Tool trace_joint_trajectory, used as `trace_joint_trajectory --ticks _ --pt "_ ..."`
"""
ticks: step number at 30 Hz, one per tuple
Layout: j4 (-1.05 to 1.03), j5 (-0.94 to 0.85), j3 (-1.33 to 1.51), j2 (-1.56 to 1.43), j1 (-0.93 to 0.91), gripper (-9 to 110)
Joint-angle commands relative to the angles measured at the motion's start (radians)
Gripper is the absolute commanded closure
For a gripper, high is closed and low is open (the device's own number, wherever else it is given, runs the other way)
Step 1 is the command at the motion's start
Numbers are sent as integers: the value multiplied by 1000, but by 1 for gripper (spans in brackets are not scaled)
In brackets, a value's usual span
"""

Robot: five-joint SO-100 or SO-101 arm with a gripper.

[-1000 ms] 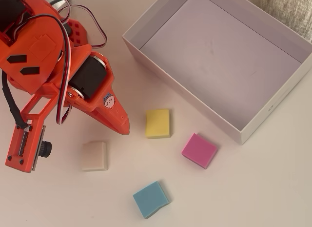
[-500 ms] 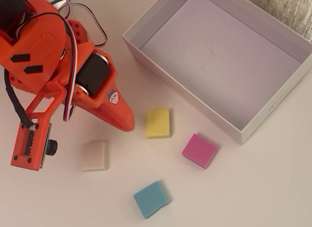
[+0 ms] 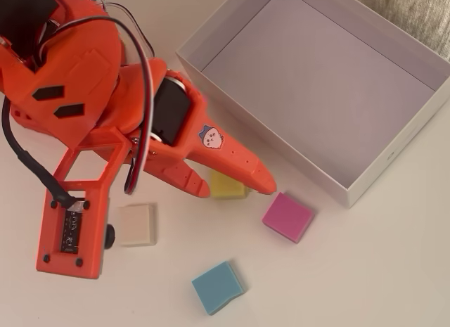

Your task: Grasp the yellow cuboid and put it in the bin.

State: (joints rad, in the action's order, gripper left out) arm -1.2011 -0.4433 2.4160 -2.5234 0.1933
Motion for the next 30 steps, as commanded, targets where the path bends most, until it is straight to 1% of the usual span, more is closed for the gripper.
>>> trace_joint_trajectory --ticks 1,3,5,7,10,19,21,30 --pt "-92 -11 -114 92 12 74" --pt "-150 -11 -150 166 9 77" --pt "-192 -12 -178 230 5 77" --pt "-210 -51 -184 267 8 77" --pt "-186 -107 -169 310 12 77" --pt "-15 -170 -17 353 34 75" --pt "-8 -176 20 353 51 73" --pt "17 -172 94 376 58 74"
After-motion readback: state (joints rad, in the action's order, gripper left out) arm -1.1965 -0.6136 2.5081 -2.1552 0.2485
